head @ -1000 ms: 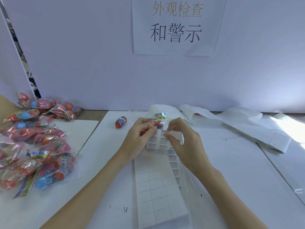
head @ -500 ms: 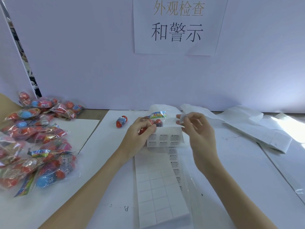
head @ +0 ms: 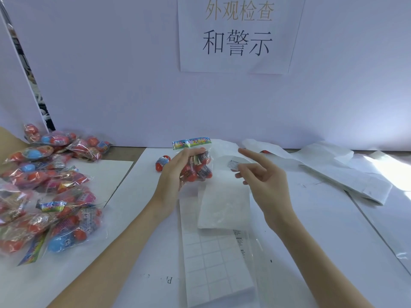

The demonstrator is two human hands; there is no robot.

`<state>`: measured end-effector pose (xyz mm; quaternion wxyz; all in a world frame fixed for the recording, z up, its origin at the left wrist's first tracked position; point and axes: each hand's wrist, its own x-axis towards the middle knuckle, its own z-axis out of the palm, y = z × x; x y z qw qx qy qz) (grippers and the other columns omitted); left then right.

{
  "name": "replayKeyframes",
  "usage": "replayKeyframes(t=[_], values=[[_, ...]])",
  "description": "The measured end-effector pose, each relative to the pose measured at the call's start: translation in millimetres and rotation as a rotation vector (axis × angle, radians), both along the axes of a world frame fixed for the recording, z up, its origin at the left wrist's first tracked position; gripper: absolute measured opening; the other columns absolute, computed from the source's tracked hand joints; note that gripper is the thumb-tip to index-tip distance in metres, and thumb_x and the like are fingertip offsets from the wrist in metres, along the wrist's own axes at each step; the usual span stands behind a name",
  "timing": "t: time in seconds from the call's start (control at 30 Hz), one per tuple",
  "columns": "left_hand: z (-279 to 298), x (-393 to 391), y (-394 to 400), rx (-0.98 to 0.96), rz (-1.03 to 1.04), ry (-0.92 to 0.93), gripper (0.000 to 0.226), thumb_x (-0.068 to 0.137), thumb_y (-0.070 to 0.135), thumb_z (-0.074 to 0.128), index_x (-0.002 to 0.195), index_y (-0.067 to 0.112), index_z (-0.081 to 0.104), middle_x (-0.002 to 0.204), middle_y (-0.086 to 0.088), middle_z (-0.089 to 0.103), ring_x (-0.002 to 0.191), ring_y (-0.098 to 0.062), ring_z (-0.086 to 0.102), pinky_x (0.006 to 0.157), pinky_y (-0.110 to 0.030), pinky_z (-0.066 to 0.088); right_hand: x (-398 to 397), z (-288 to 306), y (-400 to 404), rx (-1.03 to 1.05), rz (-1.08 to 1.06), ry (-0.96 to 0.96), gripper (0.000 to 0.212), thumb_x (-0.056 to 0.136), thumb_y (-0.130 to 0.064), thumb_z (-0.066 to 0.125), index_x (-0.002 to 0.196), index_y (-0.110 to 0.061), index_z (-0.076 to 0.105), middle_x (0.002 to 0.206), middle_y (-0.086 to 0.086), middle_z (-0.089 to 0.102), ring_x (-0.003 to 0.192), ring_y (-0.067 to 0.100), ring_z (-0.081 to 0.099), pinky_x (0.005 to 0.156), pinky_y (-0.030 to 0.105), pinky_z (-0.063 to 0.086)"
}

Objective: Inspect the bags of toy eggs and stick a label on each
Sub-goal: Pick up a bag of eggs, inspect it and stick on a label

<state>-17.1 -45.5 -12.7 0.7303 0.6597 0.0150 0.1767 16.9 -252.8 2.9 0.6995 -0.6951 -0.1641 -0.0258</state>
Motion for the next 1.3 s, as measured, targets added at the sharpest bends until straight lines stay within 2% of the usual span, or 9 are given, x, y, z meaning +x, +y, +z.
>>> replayKeyframes(t=[0.07,0.2,0.33,0.43,0.6,0.93,1.1,1.2,1.3], values=[[-1,0,0,-0.007,-0.018,-0.021,0.031,0.099,0.026,0.055,0.121,0.02,0.076,0.128,-0.003,0.071,0.113,-0.033,0.071,0.09,-0.047,0.061,-1,-1,2,-0.034,0.019,0.007,0.034,0.098,-0.008,0.067,0.124,-0.03,0.071,0.088,-0.005,0.081,0.08,0.01,0.075,0.074,0.015,0.053],[-2,-2,-5,0.091,-0.055,-0.026,0.042,0.091,0.01,0.056,0.125,0.026,0.074,0.133,0.004,0.069,0.117,-0.029,0.07,0.1,-0.057,0.056,-2,-3,4,-0.081,0.045,0.006,0.03,0.097,-0.009,0.071,0.12,-0.028,0.071,0.085,-0.005,0.081,0.079,0.011,0.076,0.073,0.016,0.054],[-1,-4,-9,0.169,-0.096,-0.038,0.048,0.091,0.003,0.054,0.128,0.027,0.071,0.135,0.006,0.067,0.12,-0.024,0.067,0.102,-0.051,0.057,-3,-6,6,-0.155,0.058,-0.026,0.029,0.096,-0.011,0.073,0.119,-0.027,0.071,0.083,-0.005,0.08,0.079,0.012,0.077,0.075,0.018,0.054],[-3,-4,-9,0.214,-0.11,-0.04,0.05,0.095,-0.005,0.053,0.128,0.027,0.071,0.136,0.005,0.067,0.118,-0.033,0.065,0.101,-0.047,0.058,-2,-9,7,-0.195,0.043,-0.058,0.029,0.095,-0.011,0.074,0.119,-0.027,0.07,0.081,-0.007,0.08,0.078,0.012,0.077,0.079,0.022,0.057],[-4,-4,-11,0.24,-0.109,-0.039,0.043,0.093,0.005,0.057,0.127,0.027,0.071,0.139,0.005,0.066,0.124,-0.028,0.064,0.107,-0.059,0.051,-2,-10,7,-0.247,0.026,-0.105,0.029,0.094,-0.012,0.074,0.119,-0.027,0.069,0.078,-0.013,0.079,0.077,0.007,0.076,0.079,0.021,0.057],[-8,-3,-11,0.286,-0.112,-0.076,0.034,0.098,0.012,0.067,0.127,0.028,0.07,0.14,0.009,0.064,0.124,-0.022,0.064,0.103,-0.055,0.054,-3,-12,7,-0.292,0.007,-0.137,0.03,0.093,-0.012,0.075,0.117,-0.028,0.07,0.079,-0.016,0.078,0.076,0.005,0.075,0.081,0.026,0.058],[-9,-1,-9,0.381,-0.058,-0.118,0.042,0.096,0.004,0.07,0.125,0.035,0.07,0.137,0.012,0.065,0.11,-0.009,0.066,0.092,-0.025,0.053,-2,-13,7,-0.299,0.01,-0.156,0.029,0.094,-0.011,0.074,0.117,-0.027,0.07,0.078,-0.018,0.078,0.074,0.004,0.075,0.077,0.017,0.055],[-11,1,-8,0.399,-0.03,-0.116,0.043,0.097,0.003,0.07,0.124,0.036,0.07,0.136,0.013,0.065,0.123,-0.015,0.064,0.101,-0.036,0.055,1,-16,6,-0.367,-0.047,-0.196,0.023,0.098,-0.013,0.069,0.116,-0.028,0.068,0.077,-0.018,0.077,0.071,0.002,0.073,0.073,0.013,0.052],[-9,1,-6,0.389,-0.03,-0.094,0.044,0.097,0.003,0.069,0.123,0.038,0.07,0.135,0.014,0.065,0.127,-0.02,0.063,0.105,-0.044,0.055,4,-16,2,-0.402,-0.133,-0.175,0.011,0.102,-0.021,0.062,0.106,-0.029,0.069,0.075,-0.016,0.076,0.067,0.001,0.071,0.069,0.019,0.054]])
